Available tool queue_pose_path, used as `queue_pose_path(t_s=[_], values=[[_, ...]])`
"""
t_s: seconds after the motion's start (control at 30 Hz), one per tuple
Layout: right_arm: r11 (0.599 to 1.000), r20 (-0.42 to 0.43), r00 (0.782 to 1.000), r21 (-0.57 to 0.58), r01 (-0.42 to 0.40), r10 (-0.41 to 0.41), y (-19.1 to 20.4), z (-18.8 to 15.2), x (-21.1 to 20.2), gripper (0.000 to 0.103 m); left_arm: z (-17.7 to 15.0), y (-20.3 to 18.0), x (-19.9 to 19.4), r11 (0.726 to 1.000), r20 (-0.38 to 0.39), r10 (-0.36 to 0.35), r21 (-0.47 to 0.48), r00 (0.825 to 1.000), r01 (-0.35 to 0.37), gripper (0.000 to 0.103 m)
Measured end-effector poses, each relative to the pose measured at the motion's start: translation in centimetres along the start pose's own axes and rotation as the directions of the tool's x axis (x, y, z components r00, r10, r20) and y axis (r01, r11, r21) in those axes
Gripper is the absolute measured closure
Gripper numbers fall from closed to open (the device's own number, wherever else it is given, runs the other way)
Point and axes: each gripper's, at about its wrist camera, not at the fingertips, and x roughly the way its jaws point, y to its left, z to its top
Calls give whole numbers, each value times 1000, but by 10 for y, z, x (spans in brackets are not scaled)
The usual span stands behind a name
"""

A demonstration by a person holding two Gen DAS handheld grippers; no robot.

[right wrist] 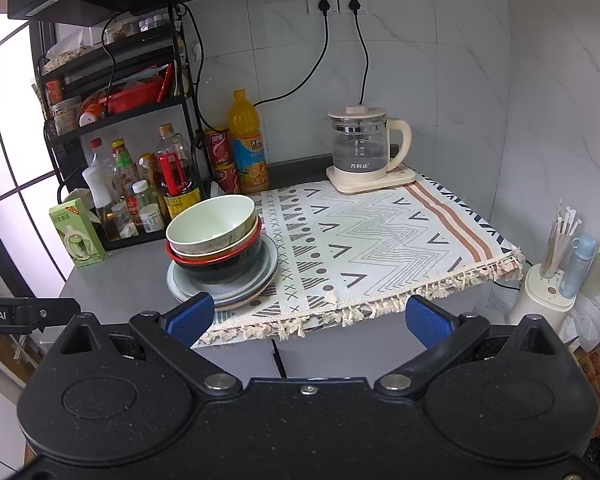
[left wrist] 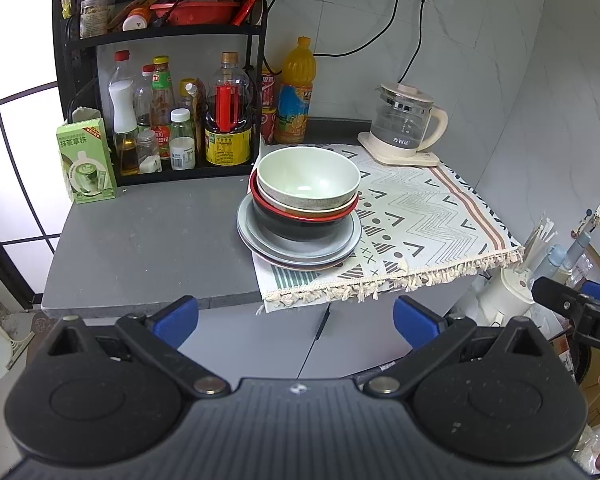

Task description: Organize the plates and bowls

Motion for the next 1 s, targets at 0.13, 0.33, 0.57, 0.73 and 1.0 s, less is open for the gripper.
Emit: queue_pose_path(t_s=[0.13,0.33,0.57,0.73,1.0], values=[[1000,-4,1000,-3,-3,3,0,-1,-1,0,-1,0,0,1000,3,4,1,1000,-4,0],[1000,-11,1000,-1,-13,13,-1,-3,-1,0,-2,-1,-1,1000,7,13,8,1000,-13,0],[1000,-19,1000,4,-11,12,-3,-5,0,0,-3,-3,-1,1000,3,11,6,1000,-11,0],[1000,-17,1000,-1,-3,3,-3,-5,0,0,-4,-3,1,1000,-5,9,10,1000,-9,0],[1000,-18,1000,-1,6,-6,-5,-6,2,0,-3,-3,2,1000,-1,7,12,1000,-7,0]])
